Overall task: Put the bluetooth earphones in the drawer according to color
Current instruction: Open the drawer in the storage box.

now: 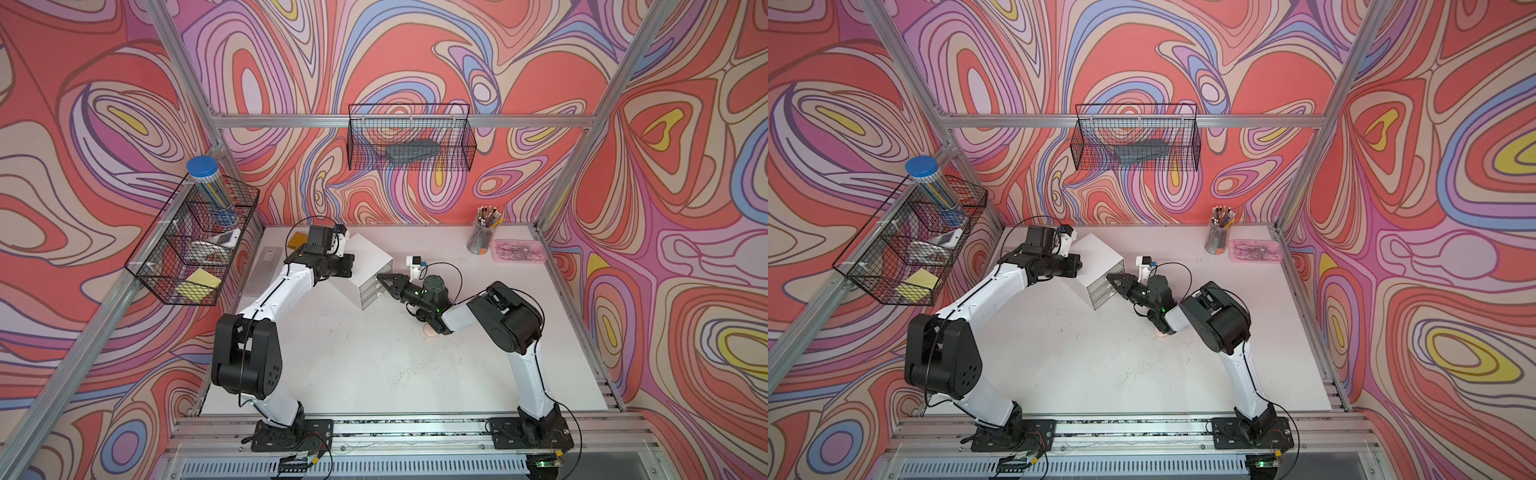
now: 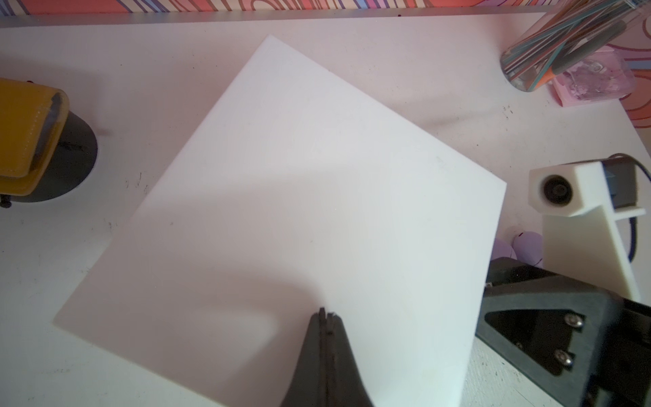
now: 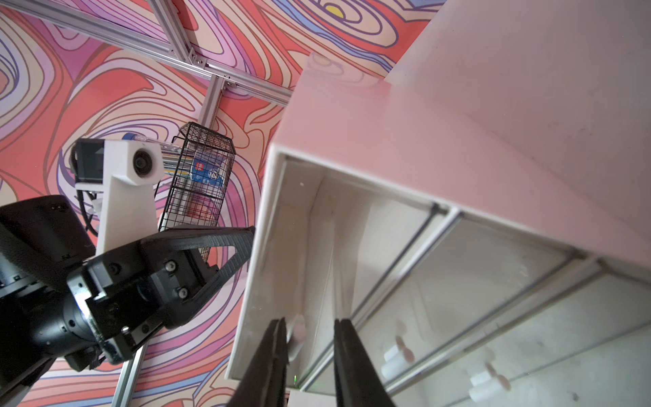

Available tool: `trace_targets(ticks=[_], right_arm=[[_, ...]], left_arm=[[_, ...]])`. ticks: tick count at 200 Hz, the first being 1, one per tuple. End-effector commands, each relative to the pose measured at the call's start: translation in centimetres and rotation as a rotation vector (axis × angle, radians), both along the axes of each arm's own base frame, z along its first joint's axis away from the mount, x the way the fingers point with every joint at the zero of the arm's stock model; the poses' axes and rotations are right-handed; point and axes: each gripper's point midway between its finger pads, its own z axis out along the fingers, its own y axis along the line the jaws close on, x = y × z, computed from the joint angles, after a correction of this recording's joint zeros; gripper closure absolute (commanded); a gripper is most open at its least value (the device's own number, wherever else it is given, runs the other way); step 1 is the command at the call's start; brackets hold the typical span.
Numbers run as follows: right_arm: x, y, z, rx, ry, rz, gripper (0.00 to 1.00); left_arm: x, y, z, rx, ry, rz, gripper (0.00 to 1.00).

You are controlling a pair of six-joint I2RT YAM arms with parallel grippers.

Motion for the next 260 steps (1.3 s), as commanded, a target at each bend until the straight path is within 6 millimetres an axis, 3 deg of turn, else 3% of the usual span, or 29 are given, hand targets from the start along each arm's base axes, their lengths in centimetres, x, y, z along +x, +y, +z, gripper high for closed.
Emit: trace_targets(ticks=[1,85,260], right_arm=[[0.1,0.6,0.2,0.013,-0.026,0.007,0.82],[-0.4,0.3,-0.2,0.017,-0.016,0.012,1.0],[-1.5,-2.7,-0.4,-0.033,-0.046,-0.051,1.0]], left_arm=[[-1.9,-0.3,-3.2,0.03,0.132,-0.024,1.0],[-1.8,-0.1,-2.9,0.045,0.123,-0.013,1.0],[-1.8,-0.1,-3.1,0.045,0.131,-0.017,1.0]])
